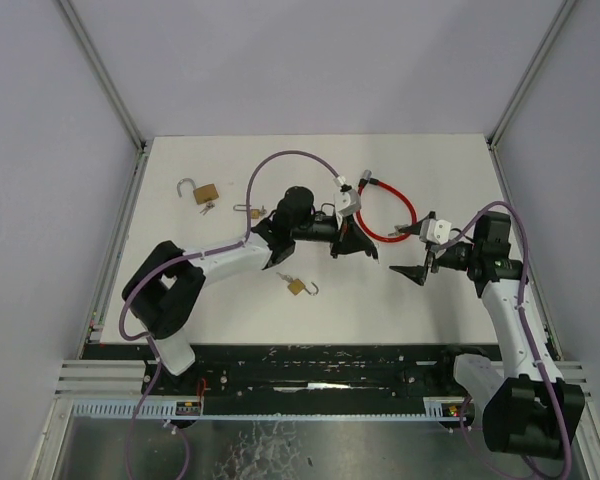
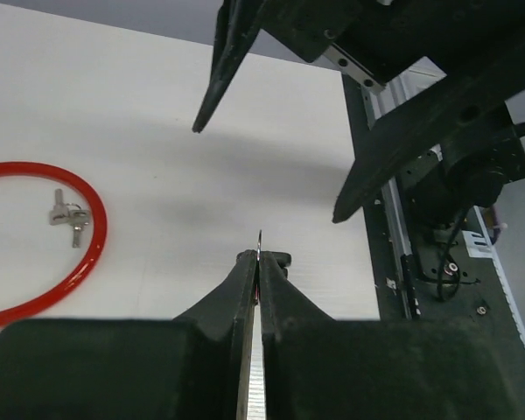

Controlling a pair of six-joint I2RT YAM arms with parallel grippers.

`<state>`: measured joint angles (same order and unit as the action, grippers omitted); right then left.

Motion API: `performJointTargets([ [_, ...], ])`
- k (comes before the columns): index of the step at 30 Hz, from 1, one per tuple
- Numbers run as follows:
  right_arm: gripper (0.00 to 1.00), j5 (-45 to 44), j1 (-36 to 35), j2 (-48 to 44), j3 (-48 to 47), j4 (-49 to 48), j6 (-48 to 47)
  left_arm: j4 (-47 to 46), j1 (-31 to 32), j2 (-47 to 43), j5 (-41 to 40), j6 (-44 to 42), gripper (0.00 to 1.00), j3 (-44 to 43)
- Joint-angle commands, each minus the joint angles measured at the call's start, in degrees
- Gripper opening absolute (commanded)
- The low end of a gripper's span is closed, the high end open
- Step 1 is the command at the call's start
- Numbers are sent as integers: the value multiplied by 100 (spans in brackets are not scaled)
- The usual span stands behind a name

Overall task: Lock with the key
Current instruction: Pick up the key from the center of the board.

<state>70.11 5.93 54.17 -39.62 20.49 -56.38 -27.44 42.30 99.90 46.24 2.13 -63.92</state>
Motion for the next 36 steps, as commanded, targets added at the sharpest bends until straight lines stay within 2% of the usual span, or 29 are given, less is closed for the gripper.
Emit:
performJointTargets([
  [1, 91, 463, -50, 247, -119, 122, -507, -1312, 97, -233, 190, 304, 0, 317],
  [5, 89, 536, -274, 414, -24, 78, -518, -1336, 211, -191, 134, 192, 0, 362],
  [10, 85, 64, -649, 602, 138, -508, 79, -1271, 256, -182, 99, 151, 0, 357],
  [19, 71, -459, -1105, 746, 347, -1088, 295, -1338, 341, -150, 85, 99, 0, 398],
  [27, 60, -799, -1181, 423, 723, -2067, 788, -1528, 340, -155, 290, 251, 0, 441],
  [31, 58, -625, -1182, 84, 906, -2236, 650, -1511, 291, -133, 356, 466, 0, 378],
  [36, 58, -633, -1178, -507, 1337, -3143, 1063, -1415, 158, -44, 406, 1138, 0, 163],
])
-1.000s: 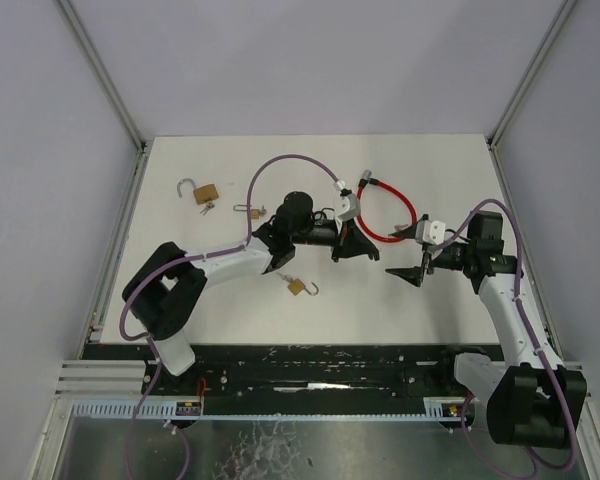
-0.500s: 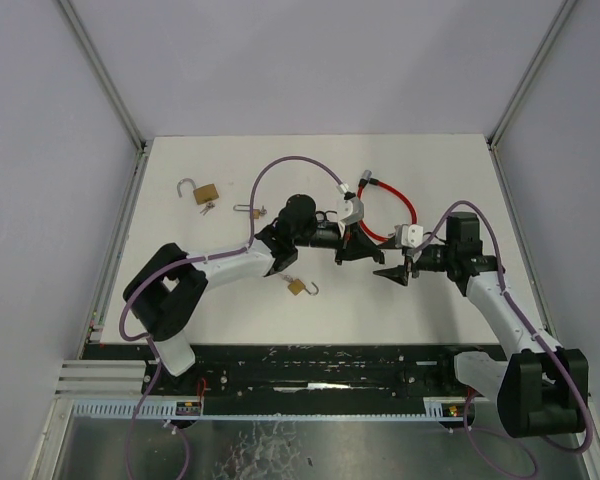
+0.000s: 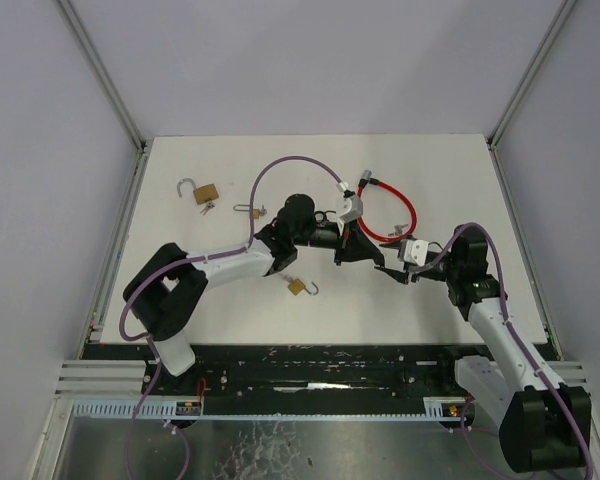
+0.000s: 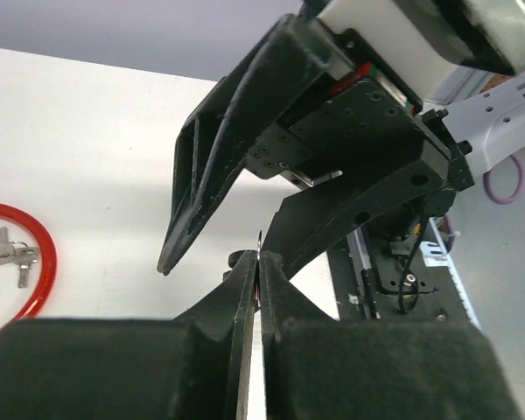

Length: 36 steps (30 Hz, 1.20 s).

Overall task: Lock with the key
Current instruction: Pick up the key from the center of the board.

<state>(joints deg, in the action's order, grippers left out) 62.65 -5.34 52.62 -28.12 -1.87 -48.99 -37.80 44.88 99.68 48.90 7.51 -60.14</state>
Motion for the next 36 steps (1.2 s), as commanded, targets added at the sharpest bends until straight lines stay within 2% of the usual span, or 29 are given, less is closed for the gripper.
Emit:
performJointTargets([
  [1, 58, 102, -54, -375, 185, -919, 348, -385, -133, -6, 137, 730, 0, -250],
  [6, 57, 107, -54, -332, 190, -1005, 426, -491, -223, 114, 225, 1214, 0, -358],
  [18, 53, 224, -54, -514, 371, -1702, 1046, -447, -240, 217, 382, 1378, 0, -476],
  [23, 43, 299, -54, -554, 294, -1541, 970, -430, -260, 213, 371, 1411, 0, -484],
  [30, 26, 538, -54, -594, 32, -652, 297, -439, -278, 223, 394, 1409, 0, -493],
  [36, 14, 351, -54, -642, -156, -261, 105, -430, -277, 224, 414, 1405, 0, -490],
])
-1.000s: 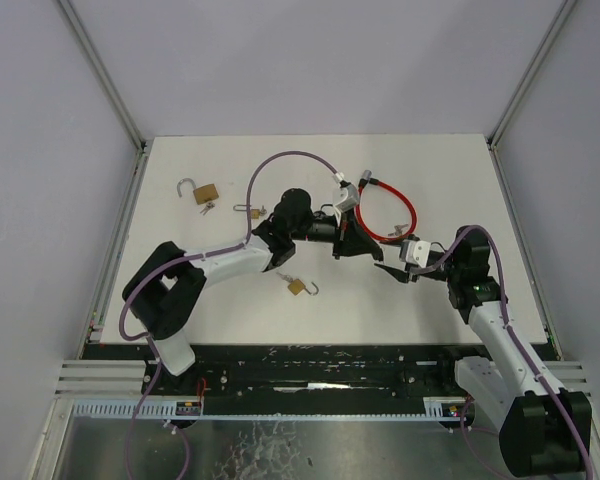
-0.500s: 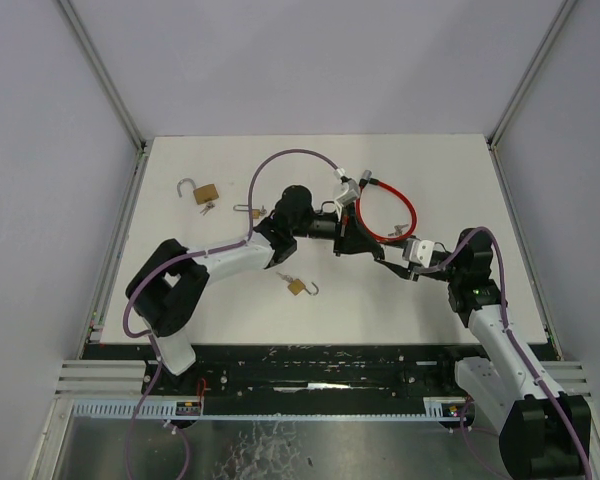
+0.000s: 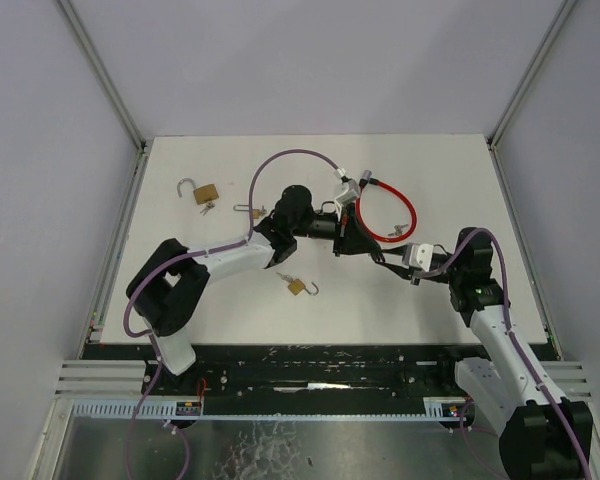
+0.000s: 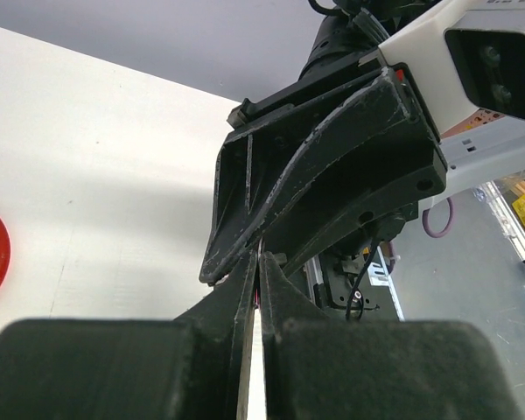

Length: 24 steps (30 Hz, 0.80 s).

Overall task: Lock with the key
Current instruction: Pick up the key from the center of the board.

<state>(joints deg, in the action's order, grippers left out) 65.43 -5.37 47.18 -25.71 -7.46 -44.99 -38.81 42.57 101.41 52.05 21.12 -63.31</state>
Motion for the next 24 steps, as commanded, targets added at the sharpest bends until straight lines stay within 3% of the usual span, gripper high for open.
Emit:
performJointTargets([
  [1, 13, 18, -52, -101, -429, 321, -264, -329, -51, 54, 101, 47, 0, -181],
  [7, 12, -510, -8, -109, -590, 194, 249, -341, -68, 31, 122, 47, 0, -162],
  [12, 21, -323, 122, -86, -728, 397, 302, -402, -79, 3, 122, 54, 0, -126],
  [24, 22, -76, 184, -182, -824, 764, -7, -413, -90, 2, 79, 33, 0, -107],
])
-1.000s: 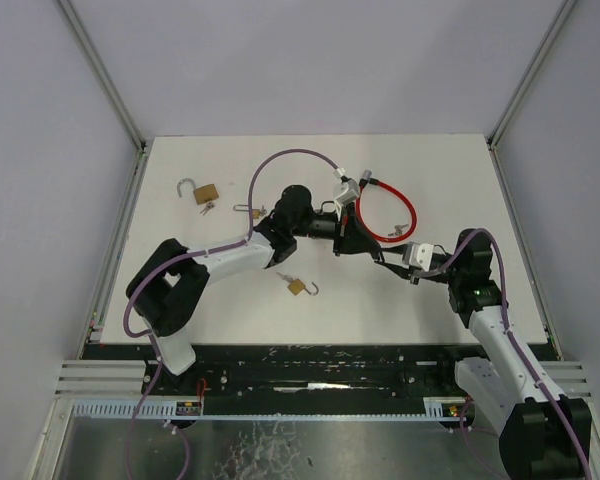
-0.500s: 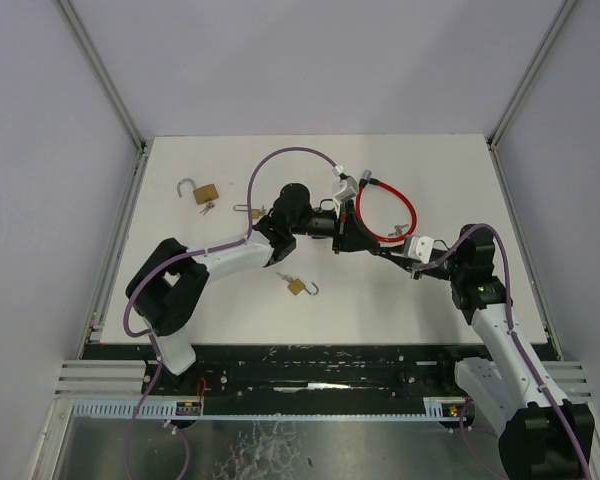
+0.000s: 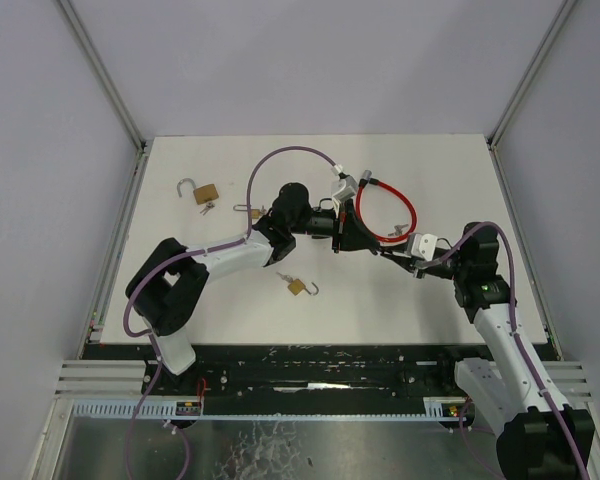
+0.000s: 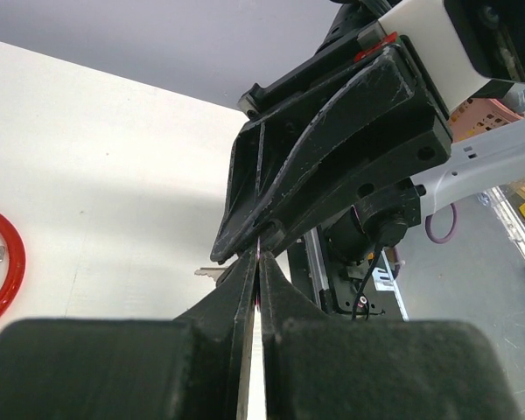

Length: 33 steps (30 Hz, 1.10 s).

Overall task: Lock with the key
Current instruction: Pick up the key from the center of the board.

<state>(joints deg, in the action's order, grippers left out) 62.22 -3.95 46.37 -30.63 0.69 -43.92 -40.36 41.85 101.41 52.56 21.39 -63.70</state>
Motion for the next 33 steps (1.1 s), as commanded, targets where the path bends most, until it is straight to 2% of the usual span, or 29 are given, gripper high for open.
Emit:
performJointTargets([
  [1, 22, 213, 44, -95, -340, -56, -98, -254, -16, 0, 24, 4, 0, -65],
  [6, 9, 20, 50, -50, -432, -138, 212, -244, -18, 4, -27, -15, 0, -64],
  [10, 1, 7, 68, -58, -505, -150, 429, -207, -19, -2, -83, -35, 9, -51],
  [18, 0, 142, 167, 5, -640, -74, 680, -326, -14, -135, -265, -168, 31, 119],
  [22, 0, 166, 207, 52, -710, 27, 690, -717, -28, -358, -619, -342, 45, 456],
  [25, 0, 201, 242, 72, -741, 85, 687, -1464, -66, -605, -999, -442, 55, 953],
  [29, 0, 261, 299, 88, -783, 107, 745, -3328, -80, -829, -1377, -792, 72, 1843],
  [32, 0, 331, 373, 84, -831, 26, 1014, -4937, -43, -665, -1538, -1082, 77, 2463],
  [33, 0, 364, 395, 92, -861, -19, 1176, -5131, 17, -606, -1583, -1319, 79, 2543],
])
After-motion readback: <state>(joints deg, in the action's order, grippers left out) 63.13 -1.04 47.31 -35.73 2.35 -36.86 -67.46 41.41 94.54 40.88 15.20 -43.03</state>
